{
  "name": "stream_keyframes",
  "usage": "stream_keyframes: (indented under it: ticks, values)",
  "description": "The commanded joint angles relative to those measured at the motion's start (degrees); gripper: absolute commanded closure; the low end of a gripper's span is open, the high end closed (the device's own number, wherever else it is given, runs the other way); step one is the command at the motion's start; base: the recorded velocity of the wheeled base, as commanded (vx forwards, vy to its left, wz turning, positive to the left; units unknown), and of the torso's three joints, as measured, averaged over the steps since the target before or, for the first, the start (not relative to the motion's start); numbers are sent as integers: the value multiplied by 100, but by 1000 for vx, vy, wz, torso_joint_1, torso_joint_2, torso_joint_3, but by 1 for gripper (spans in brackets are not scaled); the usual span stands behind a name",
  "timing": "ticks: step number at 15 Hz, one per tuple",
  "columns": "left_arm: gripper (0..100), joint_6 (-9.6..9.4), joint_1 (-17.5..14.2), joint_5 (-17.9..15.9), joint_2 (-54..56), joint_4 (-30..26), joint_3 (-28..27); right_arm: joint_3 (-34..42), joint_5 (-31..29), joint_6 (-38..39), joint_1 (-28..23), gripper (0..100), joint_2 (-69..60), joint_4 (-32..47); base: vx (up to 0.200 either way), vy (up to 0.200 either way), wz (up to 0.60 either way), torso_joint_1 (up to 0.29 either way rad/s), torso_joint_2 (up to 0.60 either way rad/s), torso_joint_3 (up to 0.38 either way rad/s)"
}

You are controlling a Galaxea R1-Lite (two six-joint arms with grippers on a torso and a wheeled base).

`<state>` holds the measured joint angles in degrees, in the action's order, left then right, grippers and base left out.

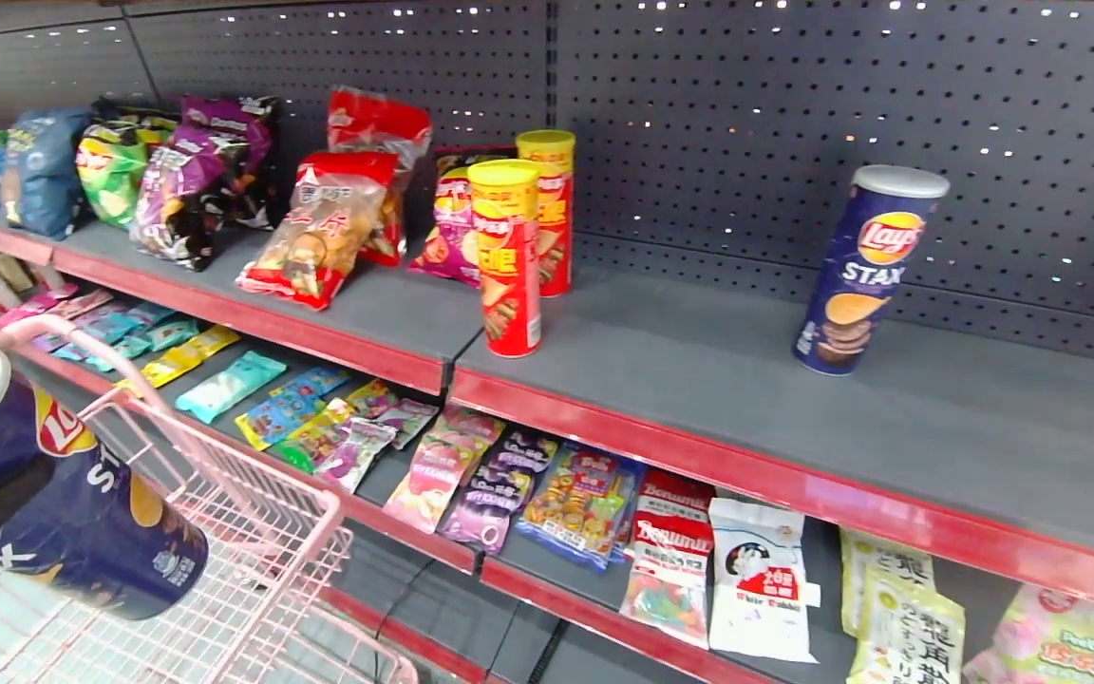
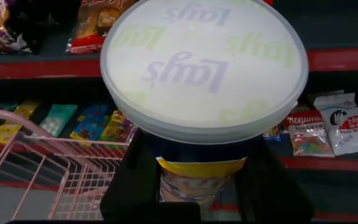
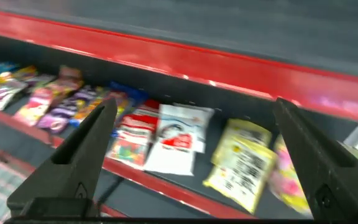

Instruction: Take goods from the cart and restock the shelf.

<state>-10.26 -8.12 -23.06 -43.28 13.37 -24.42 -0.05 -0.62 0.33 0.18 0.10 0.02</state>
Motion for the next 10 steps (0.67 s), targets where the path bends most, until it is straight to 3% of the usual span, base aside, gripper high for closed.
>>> stream_keyframes:
  ticks: [1,5,9,10]
  values:
    - [100,24,-5,92,56,-10,86,-4,1,2,-1,0,-1,-2,0,0,-600,2,2,-2]
    - [100,16,-14,716,83,-10,236,-4,1,2,-1,0,8,-2,0,0,-600,1,1,4]
    - [100,-55,-23,1428,83,-10,192,-4,1,2,-1,0,8,-2,0,0,0,0,0,0]
    - [100,-222,-14,1551,100,-10,201,5,1,2,-1,0,-1,-2,0,0,0,0,0,0]
